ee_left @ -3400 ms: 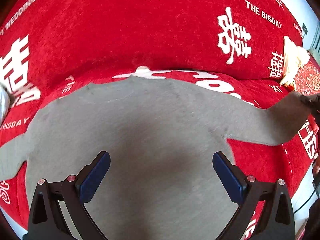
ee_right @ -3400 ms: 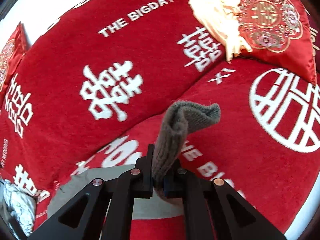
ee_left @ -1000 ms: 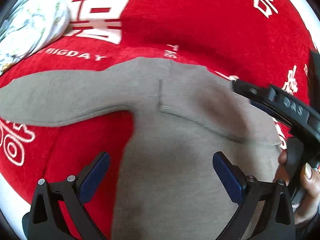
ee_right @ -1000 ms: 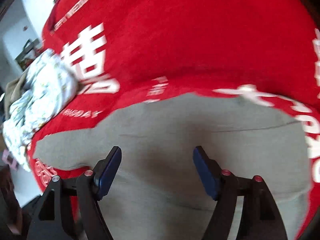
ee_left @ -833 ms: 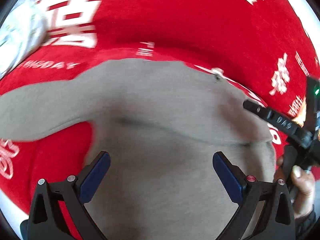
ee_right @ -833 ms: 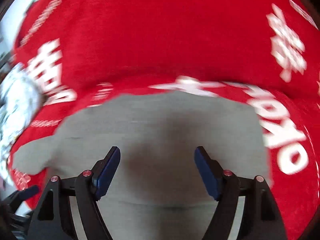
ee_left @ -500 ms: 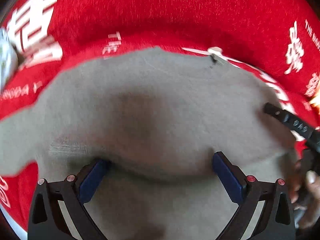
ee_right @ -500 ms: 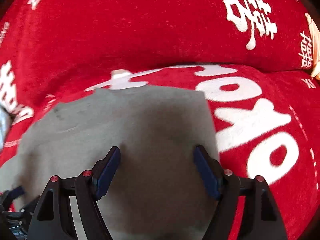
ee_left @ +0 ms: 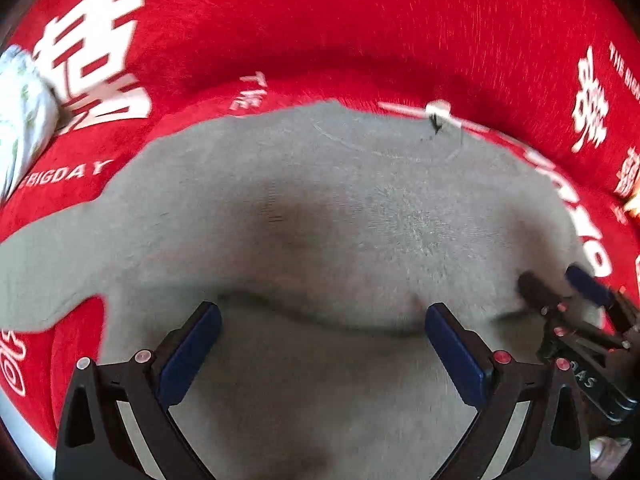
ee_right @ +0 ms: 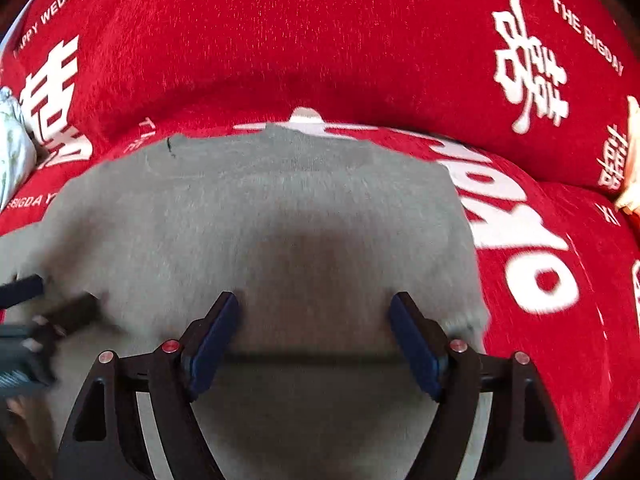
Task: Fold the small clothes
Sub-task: 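Move the left tool to the other sleeve cuff and grasp it, then lift the held sleeve and carry it across the body with the left tool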
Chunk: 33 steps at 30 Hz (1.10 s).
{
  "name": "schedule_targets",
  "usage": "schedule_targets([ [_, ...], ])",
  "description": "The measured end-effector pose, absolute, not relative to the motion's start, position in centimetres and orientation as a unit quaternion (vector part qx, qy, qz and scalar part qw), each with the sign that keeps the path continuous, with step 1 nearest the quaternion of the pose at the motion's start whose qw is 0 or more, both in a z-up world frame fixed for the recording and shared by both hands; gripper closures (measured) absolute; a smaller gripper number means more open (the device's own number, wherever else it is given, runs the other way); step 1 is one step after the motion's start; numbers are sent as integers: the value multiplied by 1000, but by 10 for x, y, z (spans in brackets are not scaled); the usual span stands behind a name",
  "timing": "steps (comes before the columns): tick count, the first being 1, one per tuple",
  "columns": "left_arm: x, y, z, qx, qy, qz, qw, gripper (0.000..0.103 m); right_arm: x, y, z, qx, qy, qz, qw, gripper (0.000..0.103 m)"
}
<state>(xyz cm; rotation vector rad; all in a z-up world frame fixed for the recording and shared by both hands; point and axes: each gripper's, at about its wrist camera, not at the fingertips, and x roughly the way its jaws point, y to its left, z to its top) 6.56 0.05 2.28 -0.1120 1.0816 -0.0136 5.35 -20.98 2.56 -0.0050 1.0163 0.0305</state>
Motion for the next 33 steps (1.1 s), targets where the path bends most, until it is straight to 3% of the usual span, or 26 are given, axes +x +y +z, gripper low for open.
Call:
schedule_targets([
  [6, 14, 86, 35, -100, 479, 77, 869, 0, 18, -191, 42, 23, 465, 50, 884, 21],
  [16, -48, 345, -4, -313, 454, 362, 751, 1, 10, -148, 22, -26, 461, 45, 886, 16],
  [23, 7, 378, -8, -295, 468, 385, 739, 1, 11, -146, 22, -29, 458, 42, 887, 15],
  [24, 12, 377, -8, -289, 466, 387, 741, 9, 11, -147, 22, -28, 458, 43, 887, 15],
  [26, 18, 372, -2, -272, 450, 391, 755, 37, 11, -149, 22, -25, 459, 45, 887, 15],
  [27, 19, 373, 2, -269, 444, 386, 763, 68, 11, -149, 22, -24, 458, 45, 887, 15],
  [28, 22, 375, 5, -275, 442, 366, 772, 92, 11, -150, 22, -24, 458, 45, 887, 15],
  [33, 6, 379, 16, -282, 435, 379, 767, 92, 11, -151, 21, -22, 459, 48, 887, 15],
])
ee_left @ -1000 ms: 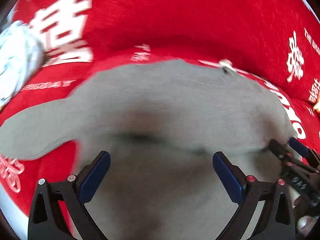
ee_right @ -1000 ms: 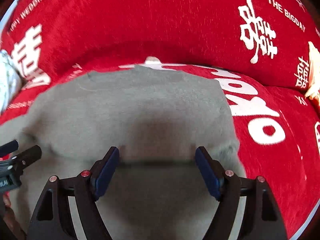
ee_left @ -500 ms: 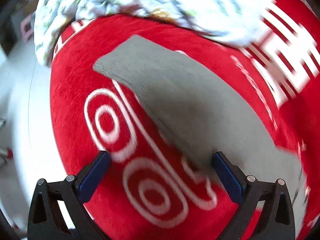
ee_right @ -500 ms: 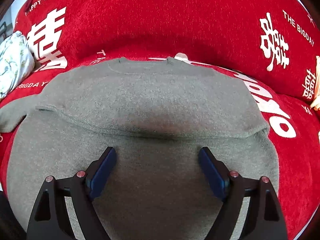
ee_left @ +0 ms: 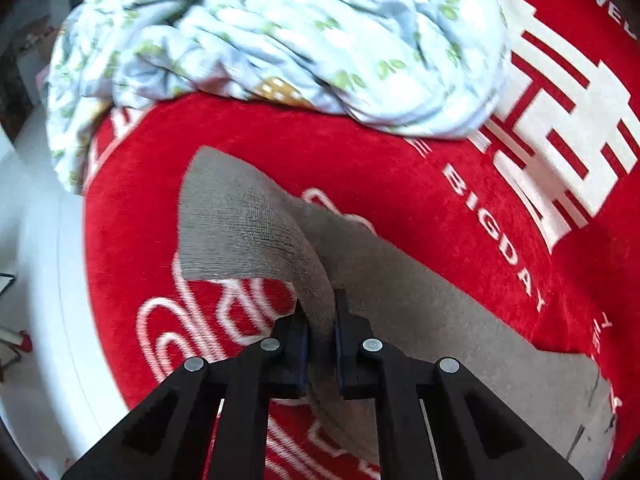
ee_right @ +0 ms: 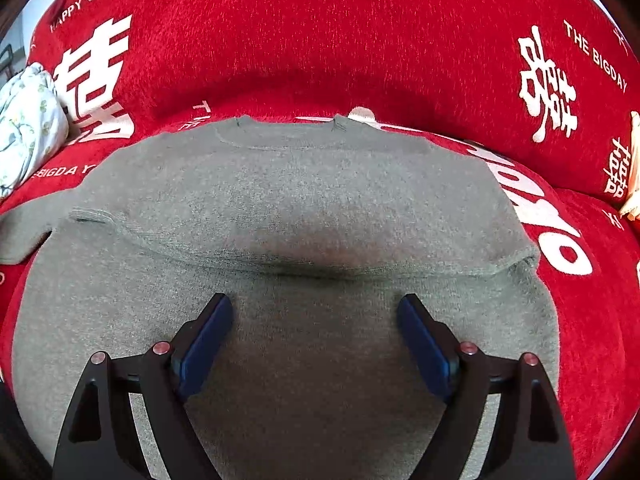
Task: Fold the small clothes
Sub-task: 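Lift the held sleeve and carry it across the body with the left tool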
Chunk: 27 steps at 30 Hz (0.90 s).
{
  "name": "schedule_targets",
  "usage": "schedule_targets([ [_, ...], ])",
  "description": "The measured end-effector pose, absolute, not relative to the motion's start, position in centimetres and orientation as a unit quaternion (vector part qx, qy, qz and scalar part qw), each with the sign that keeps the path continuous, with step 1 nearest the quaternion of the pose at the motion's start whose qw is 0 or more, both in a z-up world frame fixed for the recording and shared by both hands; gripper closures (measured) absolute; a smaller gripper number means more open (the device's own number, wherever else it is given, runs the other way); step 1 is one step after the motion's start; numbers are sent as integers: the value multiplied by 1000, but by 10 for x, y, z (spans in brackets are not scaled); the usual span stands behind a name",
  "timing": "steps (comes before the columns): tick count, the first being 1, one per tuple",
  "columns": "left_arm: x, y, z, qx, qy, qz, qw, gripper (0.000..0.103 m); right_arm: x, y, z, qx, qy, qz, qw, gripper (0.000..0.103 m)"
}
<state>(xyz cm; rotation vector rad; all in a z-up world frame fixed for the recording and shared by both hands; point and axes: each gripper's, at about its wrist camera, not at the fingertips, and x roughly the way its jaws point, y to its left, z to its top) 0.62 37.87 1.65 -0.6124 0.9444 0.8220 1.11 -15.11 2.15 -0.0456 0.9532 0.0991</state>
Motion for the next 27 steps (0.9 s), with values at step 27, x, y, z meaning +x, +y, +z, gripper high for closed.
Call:
schedule_targets([
  [27, 58, 164, 98, -154, 480, 189, 843, 92, 10, -158, 23, -5, 464, 65, 883, 10],
])
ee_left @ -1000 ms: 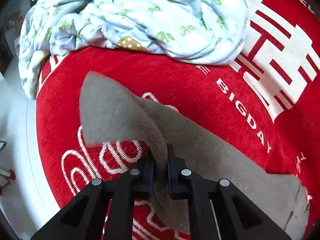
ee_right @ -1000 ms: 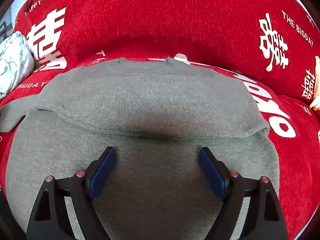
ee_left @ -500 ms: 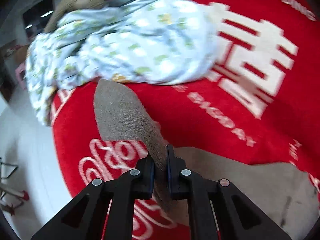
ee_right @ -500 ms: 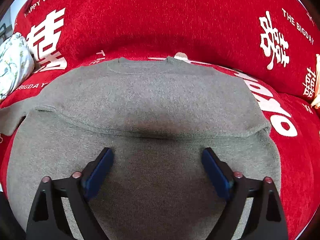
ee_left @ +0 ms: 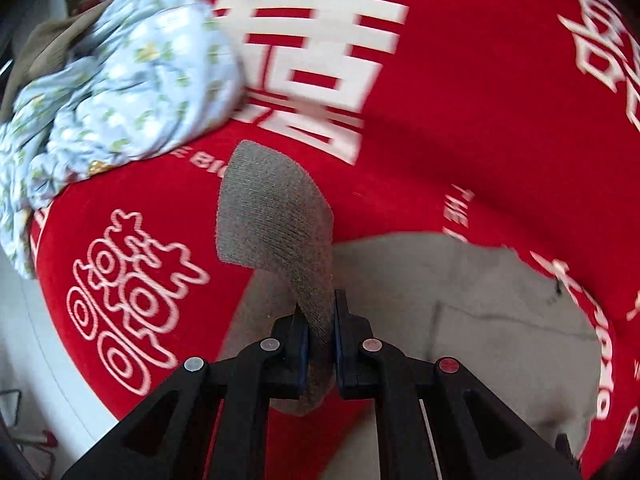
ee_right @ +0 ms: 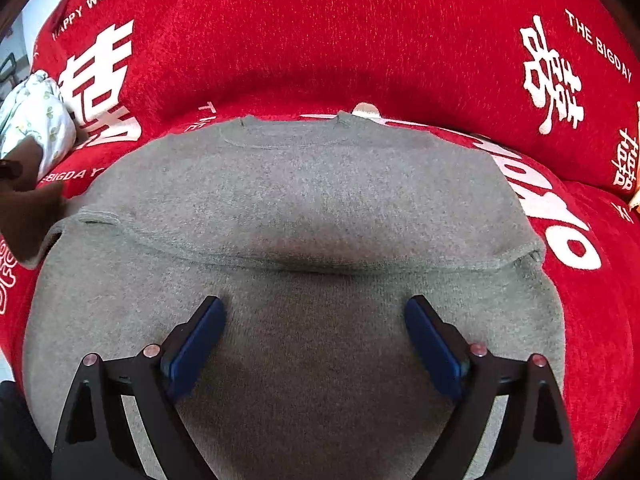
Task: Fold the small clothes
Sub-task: 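Lift the held sleeve and carry it across the body with the left tool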
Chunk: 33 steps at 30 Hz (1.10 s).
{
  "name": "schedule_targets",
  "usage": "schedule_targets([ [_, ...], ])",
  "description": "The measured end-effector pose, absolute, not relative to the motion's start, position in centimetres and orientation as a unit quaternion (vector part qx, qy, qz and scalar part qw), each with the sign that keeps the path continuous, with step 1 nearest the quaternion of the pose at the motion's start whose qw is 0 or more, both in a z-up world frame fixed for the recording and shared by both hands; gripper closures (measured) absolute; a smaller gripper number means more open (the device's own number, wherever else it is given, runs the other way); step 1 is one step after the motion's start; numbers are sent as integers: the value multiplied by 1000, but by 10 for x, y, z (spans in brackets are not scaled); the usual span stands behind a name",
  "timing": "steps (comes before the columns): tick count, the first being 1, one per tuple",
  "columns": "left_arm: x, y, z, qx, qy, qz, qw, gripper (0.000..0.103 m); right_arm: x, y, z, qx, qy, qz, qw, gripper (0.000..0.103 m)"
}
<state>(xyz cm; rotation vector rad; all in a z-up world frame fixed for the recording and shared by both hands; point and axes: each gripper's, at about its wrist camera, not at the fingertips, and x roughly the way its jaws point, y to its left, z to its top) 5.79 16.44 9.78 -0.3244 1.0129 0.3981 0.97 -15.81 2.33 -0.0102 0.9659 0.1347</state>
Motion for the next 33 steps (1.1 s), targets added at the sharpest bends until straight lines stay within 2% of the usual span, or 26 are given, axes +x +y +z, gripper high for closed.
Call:
schedule_targets([
  [6, 62, 110, 102, -119, 485, 159, 851, 92, 3, -173, 25, 7, 462, 67, 884, 10],
  [33, 93, -48, 110, -35, 497, 88, 863, 92, -6, -250, 29, 68, 448, 46, 890, 9],
])
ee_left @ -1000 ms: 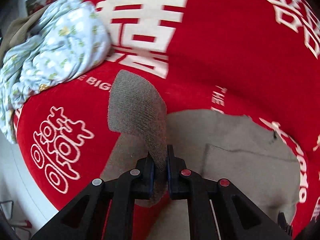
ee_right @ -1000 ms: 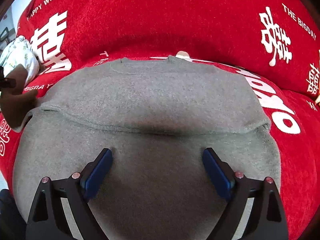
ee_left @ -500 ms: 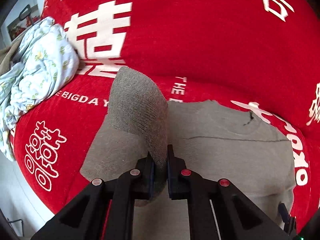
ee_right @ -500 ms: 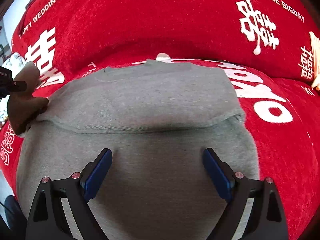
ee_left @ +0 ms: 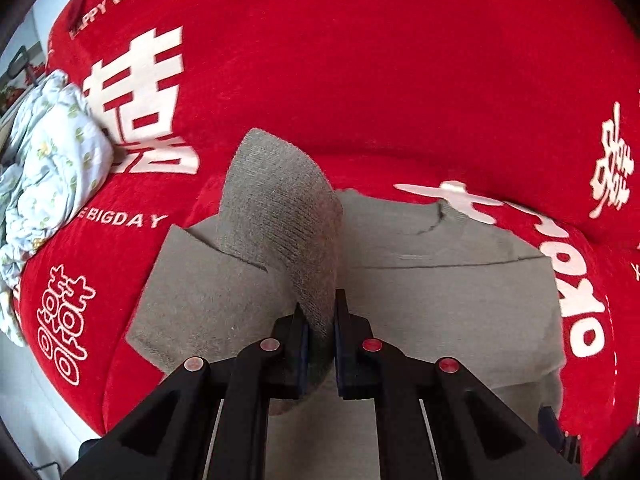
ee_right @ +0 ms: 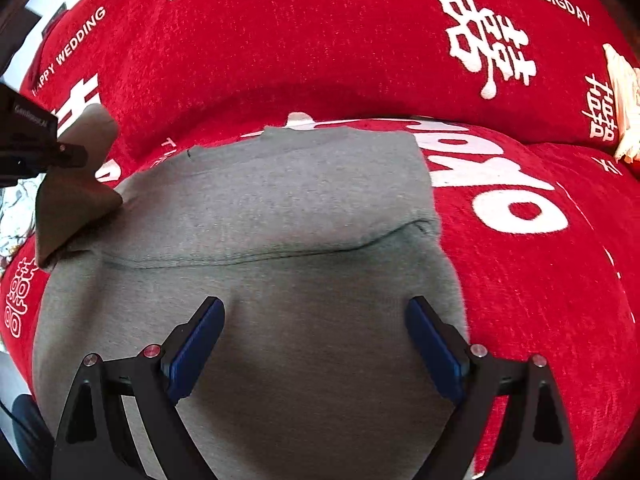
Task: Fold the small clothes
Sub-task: 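Lift the held sleeve and carry it across the body with the left tool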
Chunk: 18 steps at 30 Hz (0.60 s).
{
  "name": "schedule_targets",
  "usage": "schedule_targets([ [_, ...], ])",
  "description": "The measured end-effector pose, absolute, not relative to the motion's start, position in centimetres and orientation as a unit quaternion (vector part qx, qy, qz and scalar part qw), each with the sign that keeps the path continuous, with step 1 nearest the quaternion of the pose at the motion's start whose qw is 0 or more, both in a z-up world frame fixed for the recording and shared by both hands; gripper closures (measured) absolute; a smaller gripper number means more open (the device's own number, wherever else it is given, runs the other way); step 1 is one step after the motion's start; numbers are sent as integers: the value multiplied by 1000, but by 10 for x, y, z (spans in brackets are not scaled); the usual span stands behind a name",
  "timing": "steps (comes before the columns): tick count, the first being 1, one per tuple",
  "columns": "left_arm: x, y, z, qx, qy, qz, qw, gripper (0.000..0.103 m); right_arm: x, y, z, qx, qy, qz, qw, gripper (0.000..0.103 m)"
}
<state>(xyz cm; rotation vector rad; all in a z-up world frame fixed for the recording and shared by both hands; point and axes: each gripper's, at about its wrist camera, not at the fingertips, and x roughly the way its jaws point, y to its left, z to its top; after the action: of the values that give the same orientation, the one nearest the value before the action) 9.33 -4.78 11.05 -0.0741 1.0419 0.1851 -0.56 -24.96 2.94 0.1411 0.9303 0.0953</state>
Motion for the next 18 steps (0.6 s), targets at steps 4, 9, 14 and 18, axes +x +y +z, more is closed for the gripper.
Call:
schedule_targets([
  [4, 96, -65, 112, -30, 497, 78, 864, 92, -8, -253, 29, 70, 444, 49, 892, 9],
  [9, 99, -87, 112, -21, 499, 66, 864, 92, -11, -244, 25, 45, 441, 46, 895, 9],
  [14, 101, -103, 112, -13, 500, 56, 864, 92, -14, -244, 24, 49, 437, 49, 897, 9],
  [18, 104, -113, 112, -8, 501, 49, 864, 92, -15, -244, 24, 55, 432, 52, 899, 9],
])
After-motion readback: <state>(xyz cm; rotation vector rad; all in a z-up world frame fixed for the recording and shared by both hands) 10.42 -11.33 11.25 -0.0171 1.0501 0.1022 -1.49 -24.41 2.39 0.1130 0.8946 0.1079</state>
